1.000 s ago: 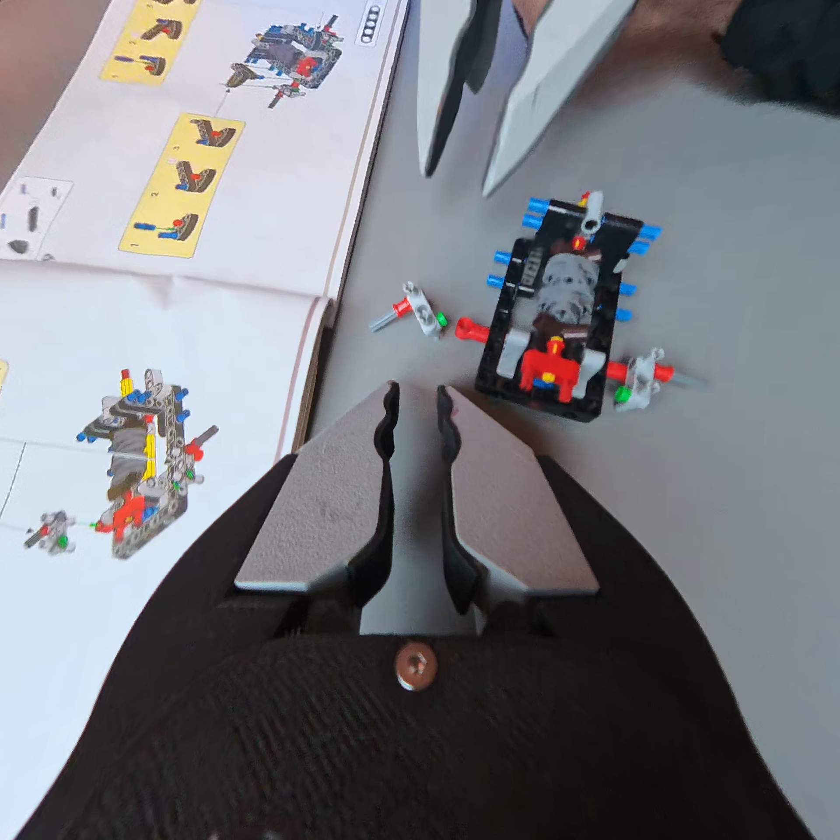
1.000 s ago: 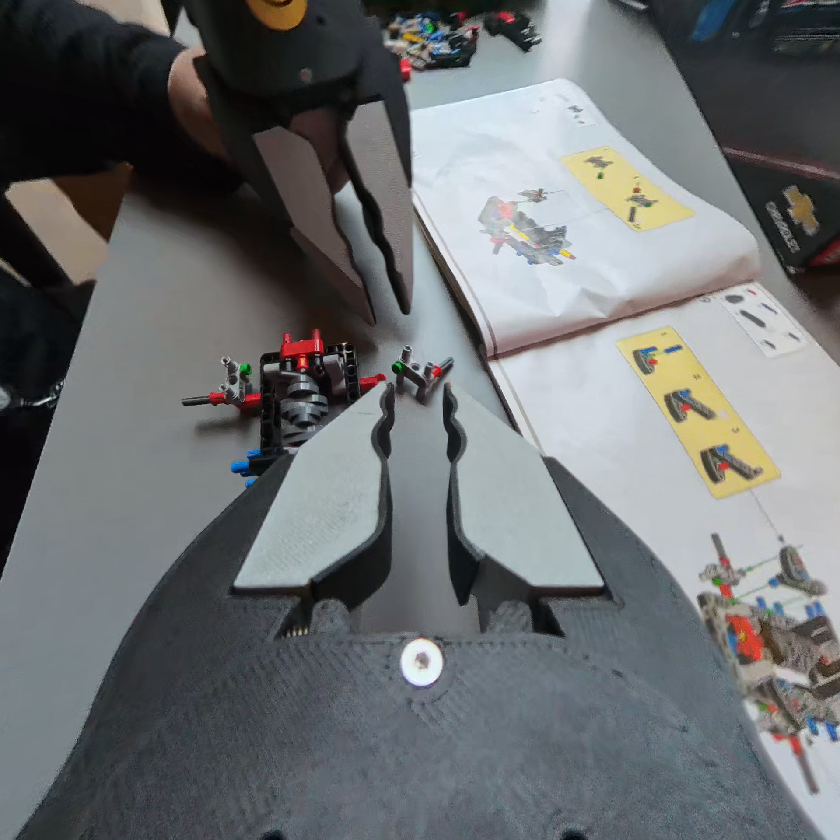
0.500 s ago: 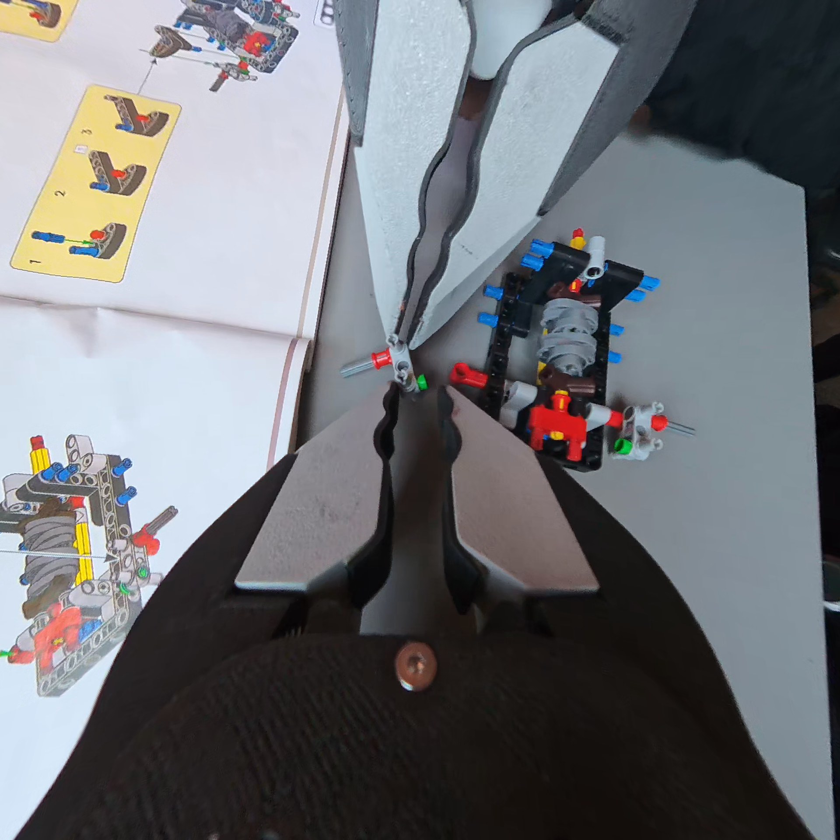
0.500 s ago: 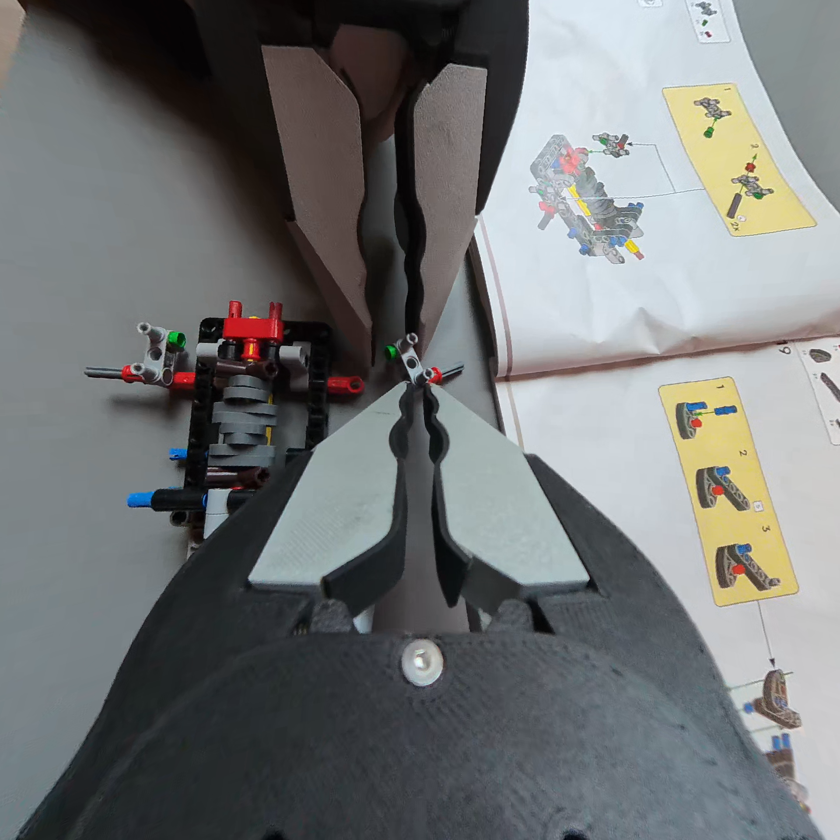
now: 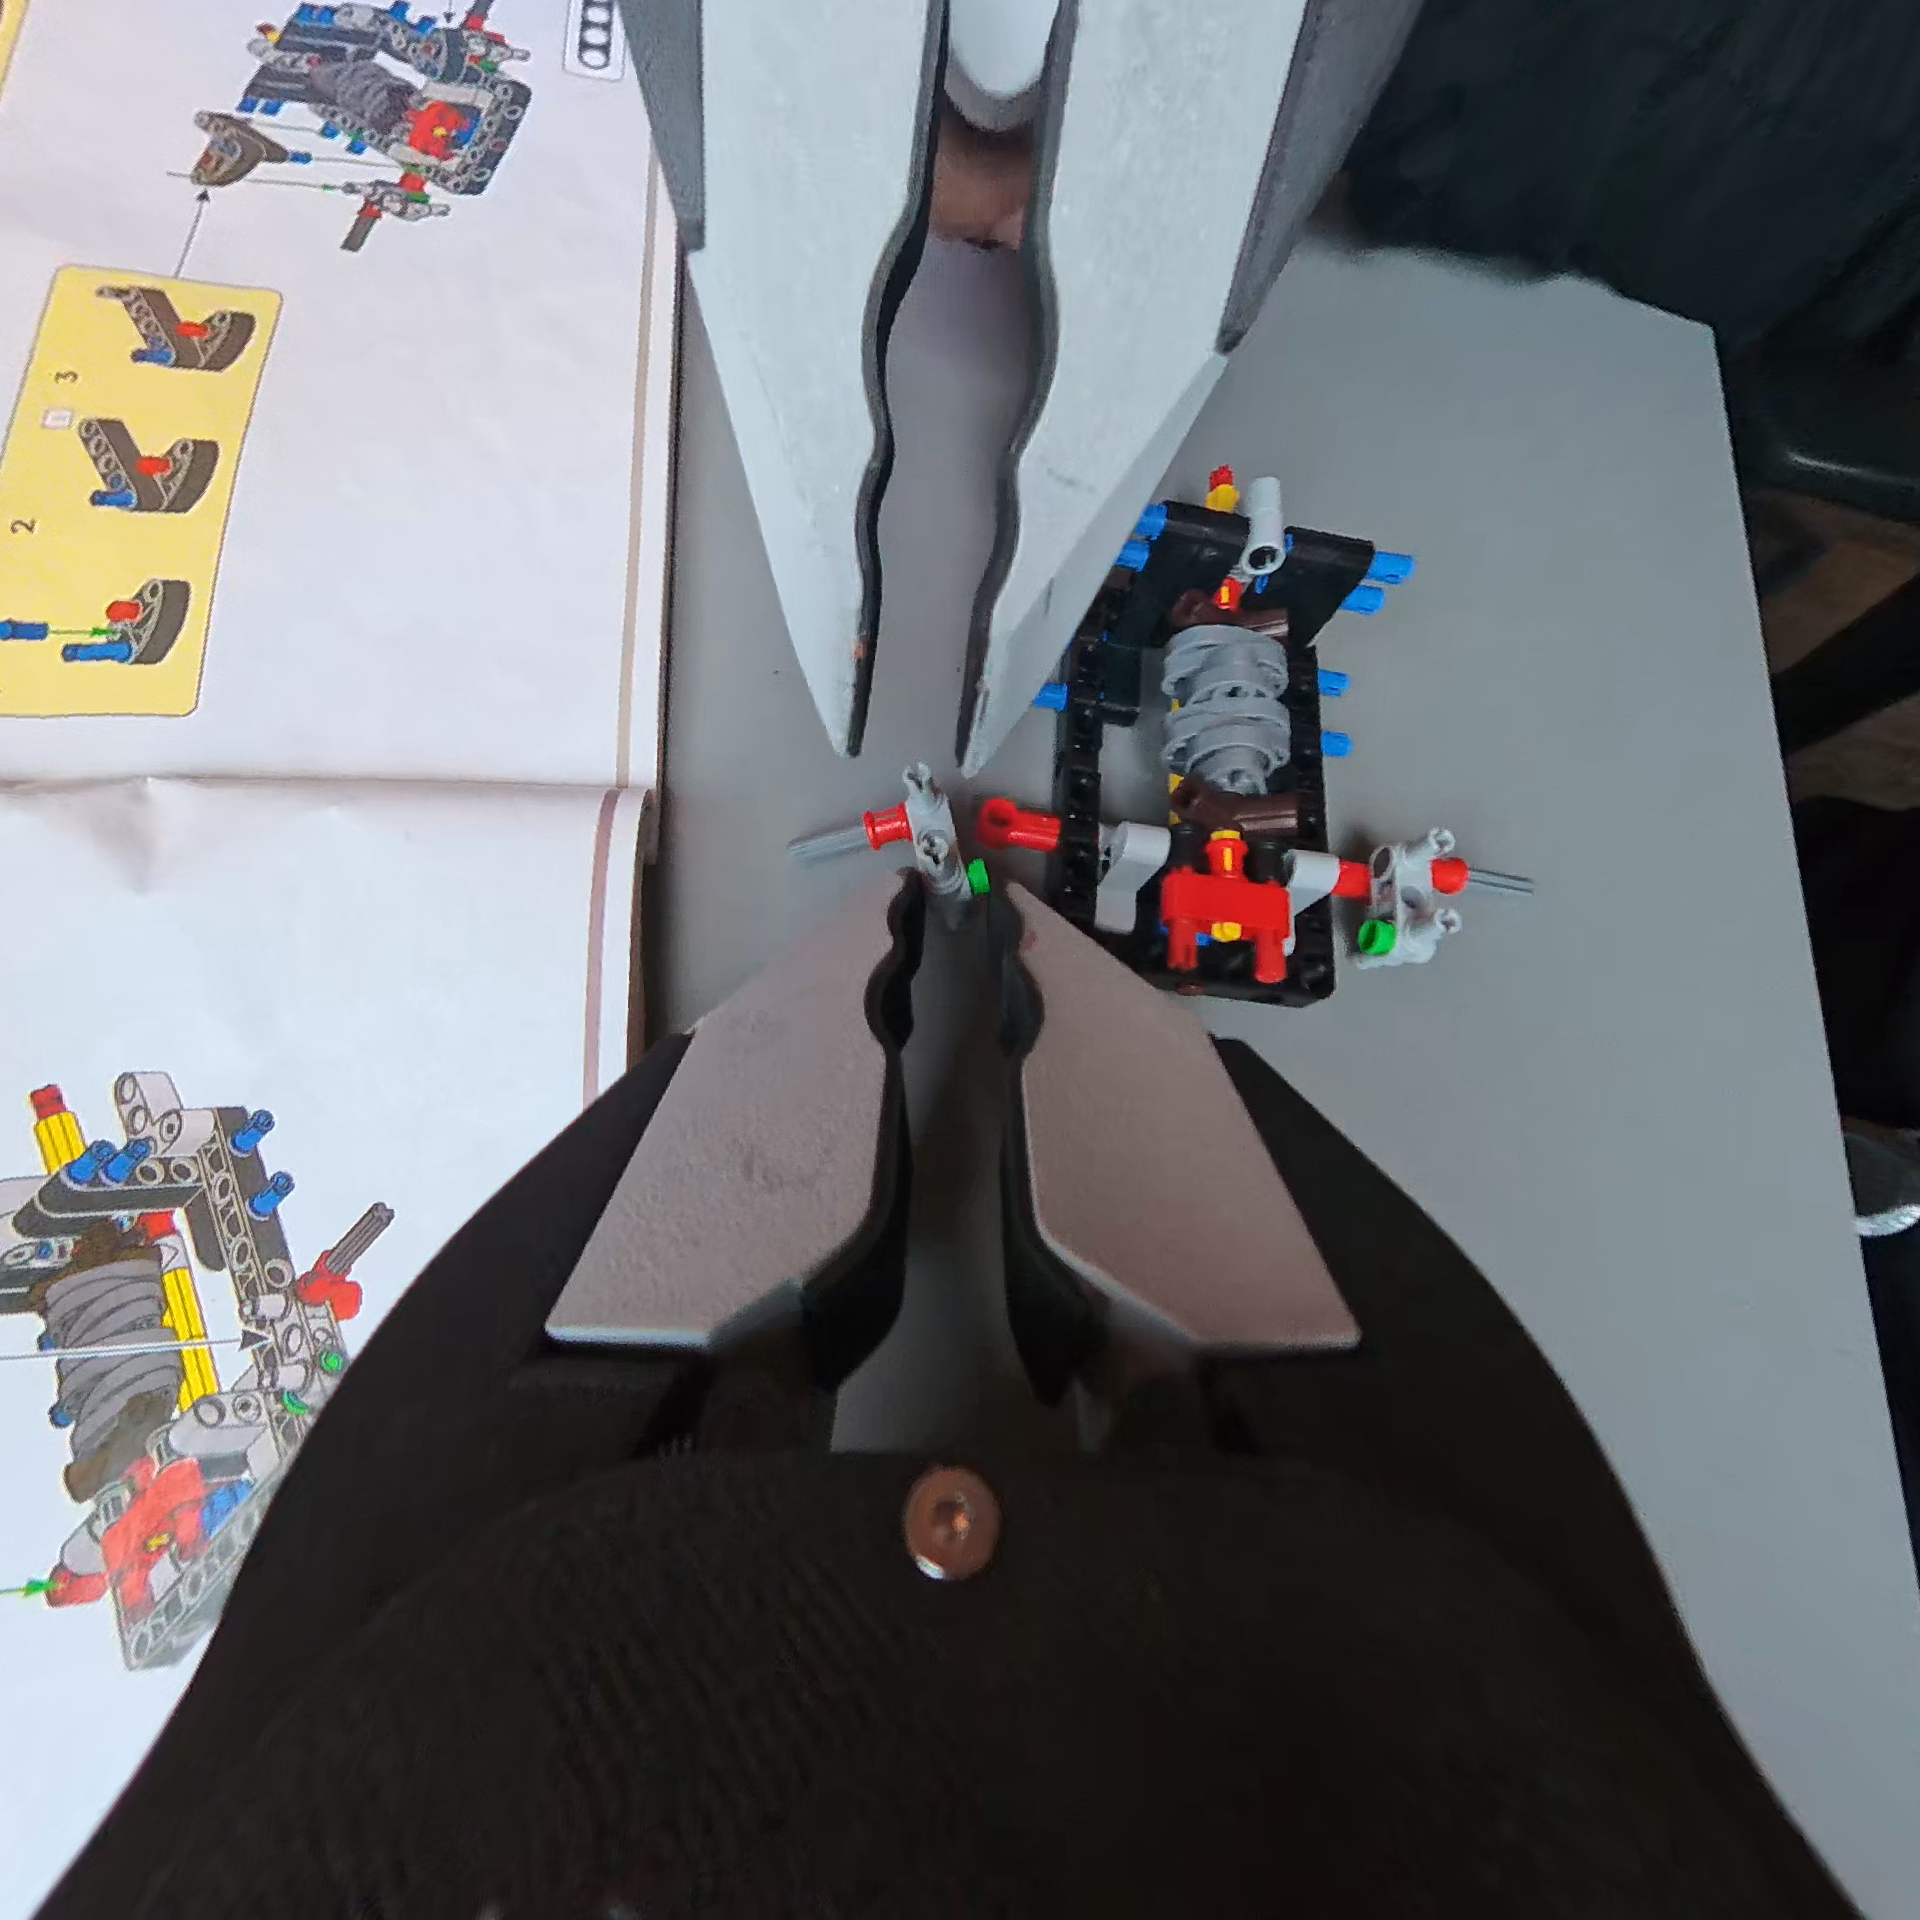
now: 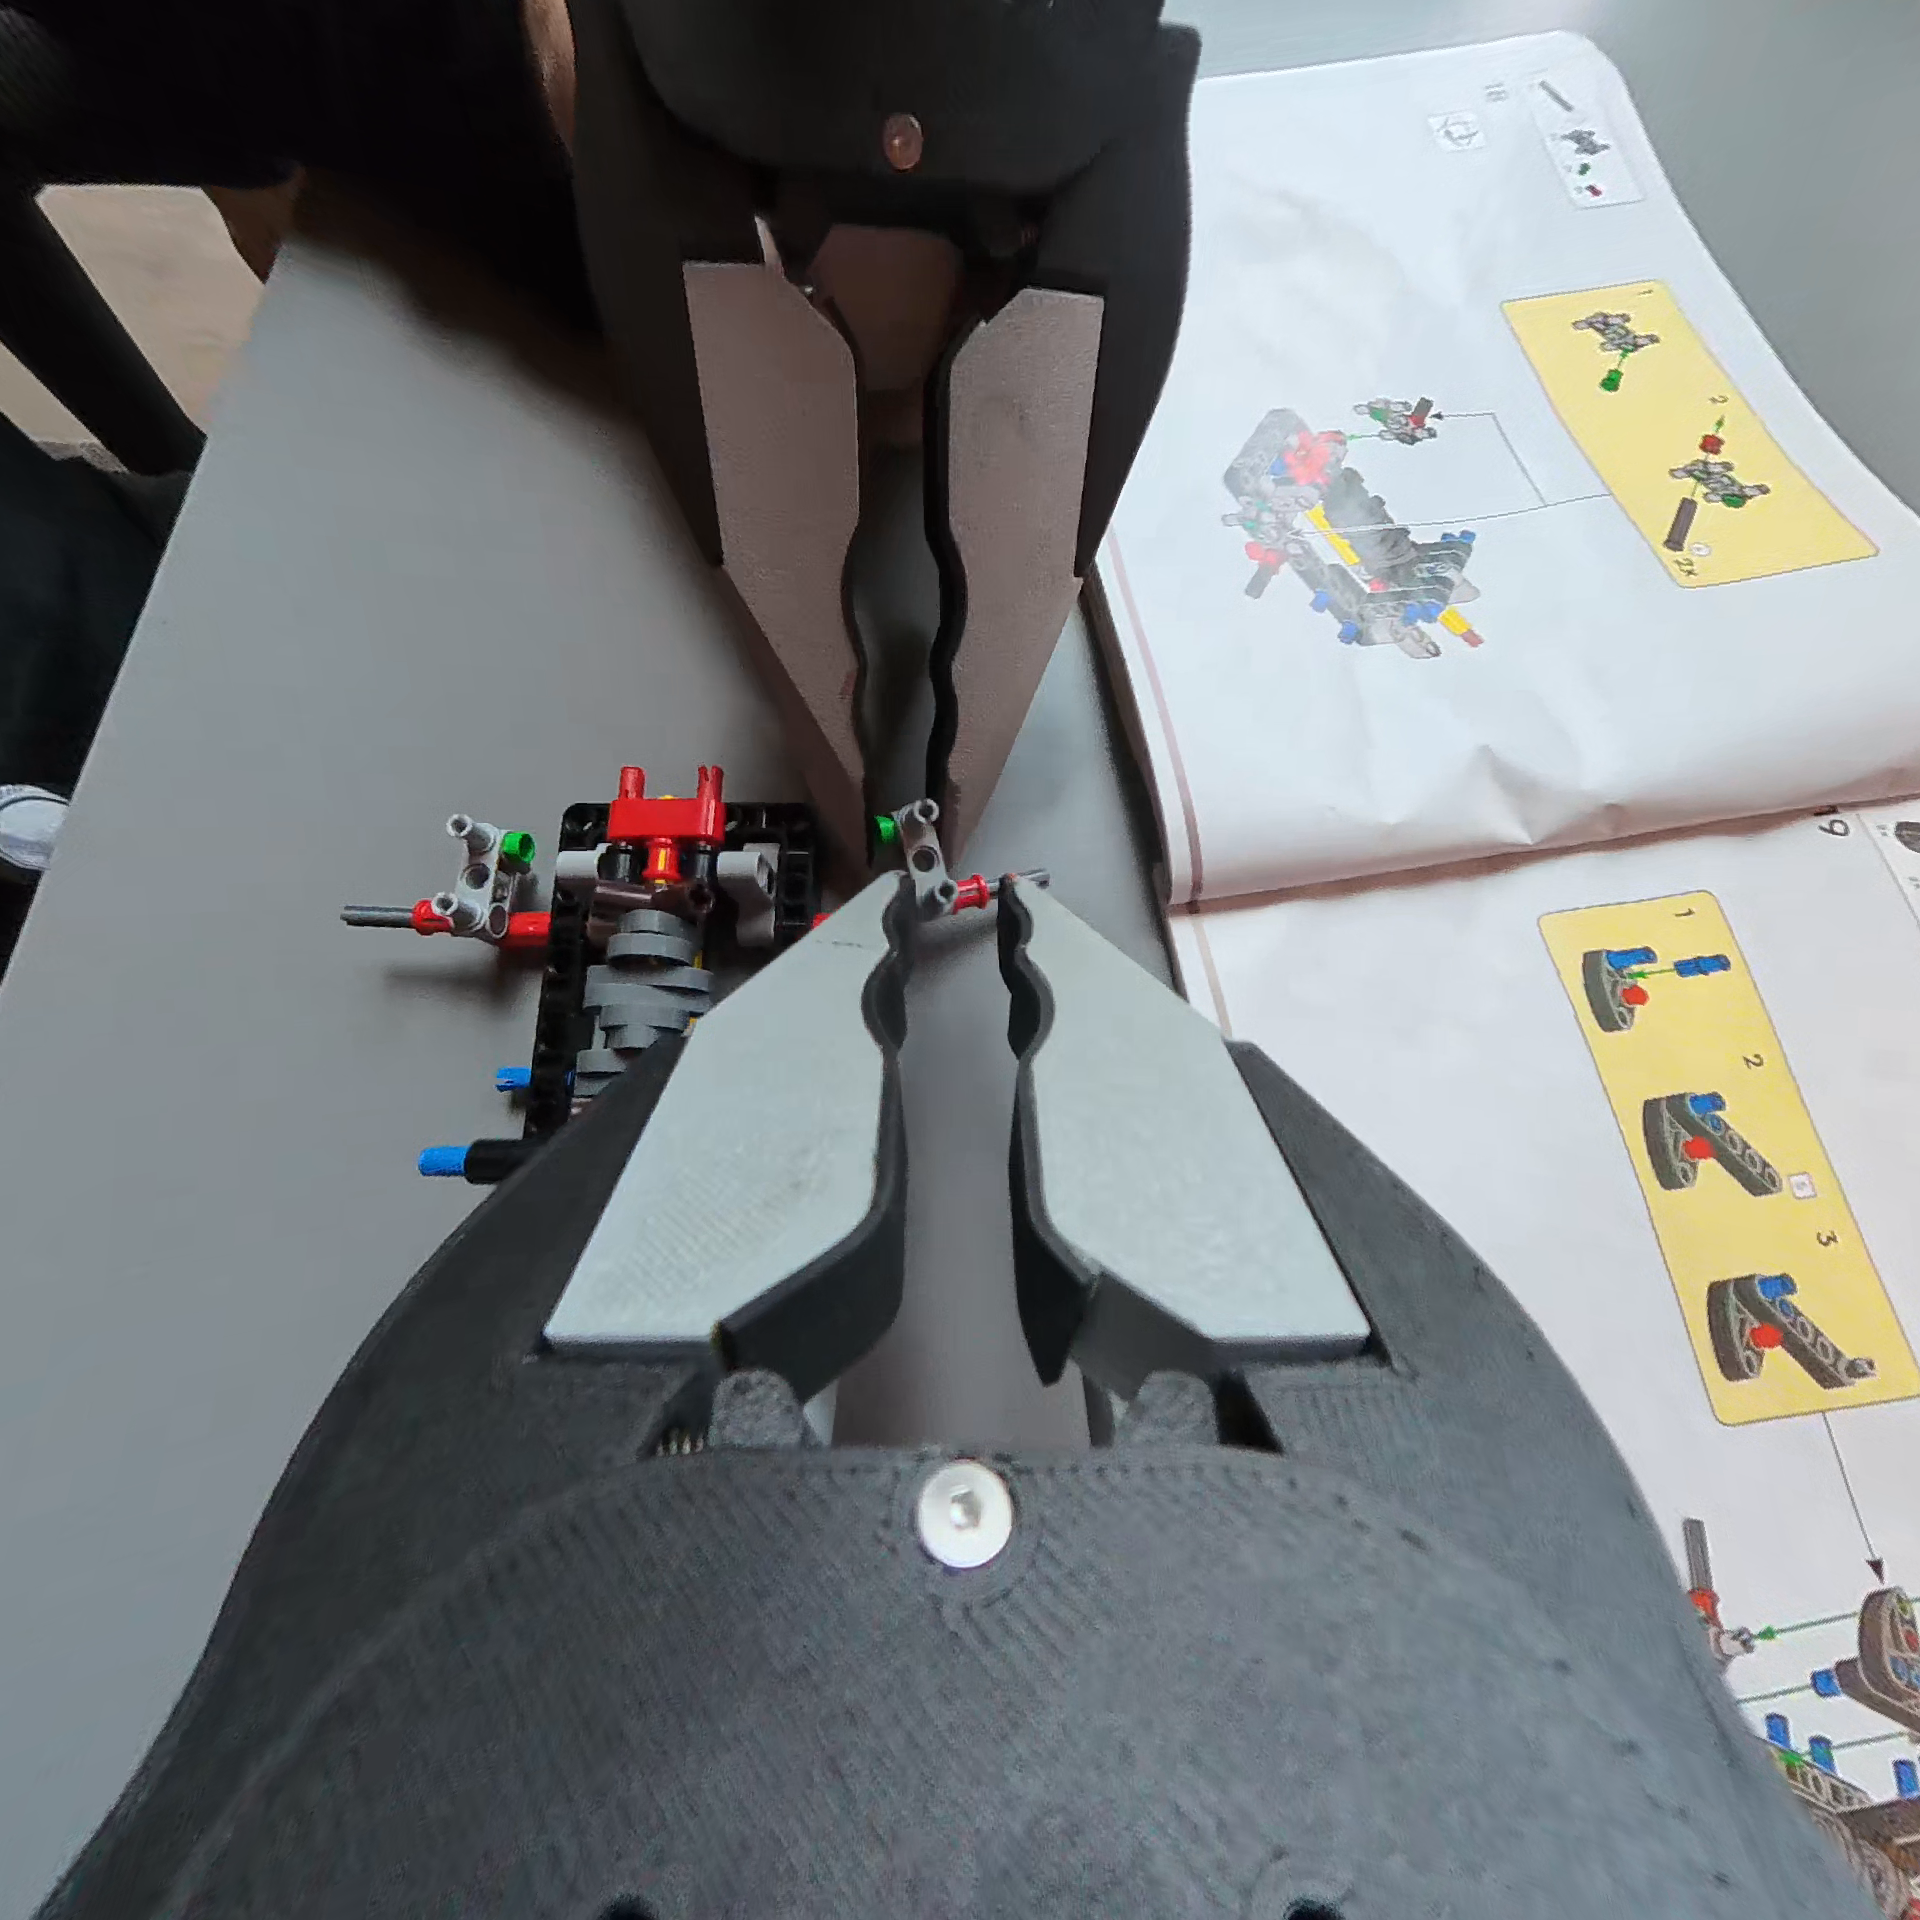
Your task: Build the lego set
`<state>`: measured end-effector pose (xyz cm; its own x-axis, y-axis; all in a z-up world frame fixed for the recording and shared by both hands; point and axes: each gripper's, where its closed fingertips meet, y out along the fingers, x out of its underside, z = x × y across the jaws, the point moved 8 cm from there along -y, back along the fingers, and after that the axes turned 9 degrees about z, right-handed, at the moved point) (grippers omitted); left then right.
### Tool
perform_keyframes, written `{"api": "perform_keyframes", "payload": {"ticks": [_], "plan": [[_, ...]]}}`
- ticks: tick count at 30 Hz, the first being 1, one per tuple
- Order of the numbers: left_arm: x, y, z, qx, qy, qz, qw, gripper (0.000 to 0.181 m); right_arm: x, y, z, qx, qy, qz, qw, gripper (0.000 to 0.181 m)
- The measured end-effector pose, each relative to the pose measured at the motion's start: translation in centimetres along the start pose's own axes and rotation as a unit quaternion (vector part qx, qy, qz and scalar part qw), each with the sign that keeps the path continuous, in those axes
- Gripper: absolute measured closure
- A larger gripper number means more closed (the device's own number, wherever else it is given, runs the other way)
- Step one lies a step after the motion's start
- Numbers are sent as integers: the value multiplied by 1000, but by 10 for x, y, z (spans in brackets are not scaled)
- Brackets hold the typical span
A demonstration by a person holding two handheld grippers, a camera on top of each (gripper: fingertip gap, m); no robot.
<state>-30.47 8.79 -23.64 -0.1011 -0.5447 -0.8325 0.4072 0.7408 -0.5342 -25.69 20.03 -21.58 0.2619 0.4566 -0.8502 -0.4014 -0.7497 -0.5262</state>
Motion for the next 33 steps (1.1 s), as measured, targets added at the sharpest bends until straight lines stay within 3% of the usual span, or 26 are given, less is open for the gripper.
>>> {"api": "perform_keyframes", "payload": {"ticks": [12, 33], "plan": [[-3, -4, 2, 4, 28, 24, 999, 172, -5, 2, -8, 7, -11, -24, 1000, 179], [-4, -5, 3, 11, 30, 28, 999, 172, -6, 1, -10, 5, -11, -7, 1000, 179]]}}
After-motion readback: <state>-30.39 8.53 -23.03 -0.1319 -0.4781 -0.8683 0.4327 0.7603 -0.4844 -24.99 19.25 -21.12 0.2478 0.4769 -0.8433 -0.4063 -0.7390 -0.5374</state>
